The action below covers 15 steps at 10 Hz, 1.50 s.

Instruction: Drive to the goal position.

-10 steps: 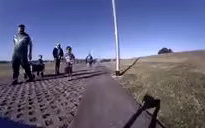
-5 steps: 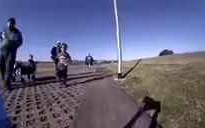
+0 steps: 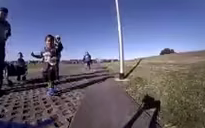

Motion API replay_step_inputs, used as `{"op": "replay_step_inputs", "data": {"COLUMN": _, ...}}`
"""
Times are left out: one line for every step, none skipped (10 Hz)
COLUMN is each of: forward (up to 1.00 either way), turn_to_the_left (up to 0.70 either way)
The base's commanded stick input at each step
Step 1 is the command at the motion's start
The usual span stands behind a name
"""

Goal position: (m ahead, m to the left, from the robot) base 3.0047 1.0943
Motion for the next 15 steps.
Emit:
{"op": "replay_step_inputs", "data": {"forward": 0.7, "turn_to_the_left": 0.0}}
{"op": "replay_step_inputs", "data": {"forward": 0.7, "turn_to_the_left": 0.0}}
{"op": "replay_step_inputs", "data": {"forward": 0.7, "turn_to_the_left": 0.0}}
{"op": "replay_step_inputs", "data": {"forward": 0.7, "turn_to_the_left": 0.0}}
{"op": "replay_step_inputs", "data": {"forward": 0.7, "turn_to_the_left": 0.0}}
{"op": "replay_step_inputs", "data": {"forward": 0.7, "turn_to_the_left": 0.0}}
{"op": "replay_step_inputs", "data": {"forward": 0.7, "turn_to_the_left": 0.0}}
{"op": "replay_step_inputs", "data": {"forward": 0.7, "turn_to_the_left": 0.0}}
{"op": "replay_step_inputs", "data": {"forward": 0.7, "turn_to_the_left": 0.0}}
{"op": "replay_step_inputs", "data": {"forward": 0.7, "turn_to_the_left": 0.0}}
{"op": "replay_step_inputs", "data": {"forward": 0.7, "turn_to_the_left": 0.0}}
{"op": "replay_step_inputs", "data": {"forward": 0.7, "turn_to_the_left": 0.0}}
{"op": "replay_step_inputs", "data": {"forward": 0.7, "turn_to_the_left": 0.0}}
{"op": "replay_step_inputs", "data": {"forward": 0.7, "turn_to_the_left": 0.0}}
{"op": "replay_step_inputs", "data": {"forward": 0.7, "turn_to_the_left": 0.0}}
